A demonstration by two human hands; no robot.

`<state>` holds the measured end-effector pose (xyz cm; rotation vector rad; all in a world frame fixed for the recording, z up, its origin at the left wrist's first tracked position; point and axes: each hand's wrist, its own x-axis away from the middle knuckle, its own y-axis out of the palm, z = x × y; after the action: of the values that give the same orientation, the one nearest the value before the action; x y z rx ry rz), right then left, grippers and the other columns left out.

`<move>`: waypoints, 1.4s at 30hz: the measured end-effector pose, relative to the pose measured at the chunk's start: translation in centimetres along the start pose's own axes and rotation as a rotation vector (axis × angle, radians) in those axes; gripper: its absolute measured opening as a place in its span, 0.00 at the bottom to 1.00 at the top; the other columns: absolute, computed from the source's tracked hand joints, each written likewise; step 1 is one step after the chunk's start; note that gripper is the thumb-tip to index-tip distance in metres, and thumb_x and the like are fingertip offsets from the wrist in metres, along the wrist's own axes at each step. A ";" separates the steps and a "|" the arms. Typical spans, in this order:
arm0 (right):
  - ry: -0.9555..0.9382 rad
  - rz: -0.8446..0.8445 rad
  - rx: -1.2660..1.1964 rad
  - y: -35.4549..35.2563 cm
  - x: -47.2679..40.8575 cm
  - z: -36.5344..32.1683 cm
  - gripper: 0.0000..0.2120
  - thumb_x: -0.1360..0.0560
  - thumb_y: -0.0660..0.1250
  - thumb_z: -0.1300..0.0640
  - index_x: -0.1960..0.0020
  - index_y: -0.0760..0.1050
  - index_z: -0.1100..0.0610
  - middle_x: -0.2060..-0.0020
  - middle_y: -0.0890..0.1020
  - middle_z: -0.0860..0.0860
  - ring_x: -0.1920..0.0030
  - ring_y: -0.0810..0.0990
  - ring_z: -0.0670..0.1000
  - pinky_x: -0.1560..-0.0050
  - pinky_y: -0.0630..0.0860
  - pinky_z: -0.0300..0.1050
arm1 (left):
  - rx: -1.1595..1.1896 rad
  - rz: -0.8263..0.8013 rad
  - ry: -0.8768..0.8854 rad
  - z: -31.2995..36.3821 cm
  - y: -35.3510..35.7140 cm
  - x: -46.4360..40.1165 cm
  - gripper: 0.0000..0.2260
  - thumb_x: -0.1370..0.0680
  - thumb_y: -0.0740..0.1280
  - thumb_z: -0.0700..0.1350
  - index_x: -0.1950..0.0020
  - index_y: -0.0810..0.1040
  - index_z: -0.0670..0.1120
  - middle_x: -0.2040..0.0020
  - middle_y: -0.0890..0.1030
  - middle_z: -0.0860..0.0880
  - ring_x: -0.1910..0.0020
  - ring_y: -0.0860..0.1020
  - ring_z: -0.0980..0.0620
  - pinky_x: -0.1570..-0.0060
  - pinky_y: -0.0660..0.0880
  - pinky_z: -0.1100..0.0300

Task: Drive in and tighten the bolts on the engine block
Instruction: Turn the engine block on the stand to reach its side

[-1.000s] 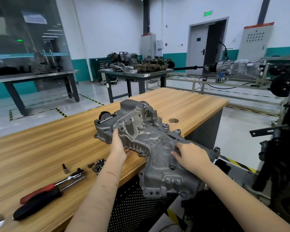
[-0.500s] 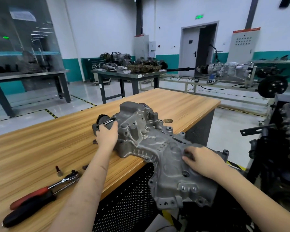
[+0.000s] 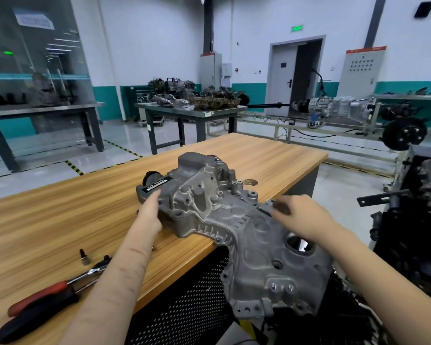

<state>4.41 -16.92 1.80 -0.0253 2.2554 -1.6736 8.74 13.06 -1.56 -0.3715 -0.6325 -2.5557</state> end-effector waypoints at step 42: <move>0.241 0.300 -0.875 8.8 -13.4 1.8 0.01 0.24 0.66 0.57 0.54 0.75 0.54 0.64 0.77 0.45 0.67 0.74 0.39 0.75 0.66 0.27 | -0.064 0.011 -0.022 -1.0 4.1 0.1 0.11 0.27 0.70 0.42 0.47 0.75 0.42 0.53 0.80 0.42 0.62 0.77 0.46 0.58 0.72 0.53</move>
<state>19.12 -13.04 -3.52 0.3034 2.8117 -0.4787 10.62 9.31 -0.92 -0.4242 -0.5559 -2.5690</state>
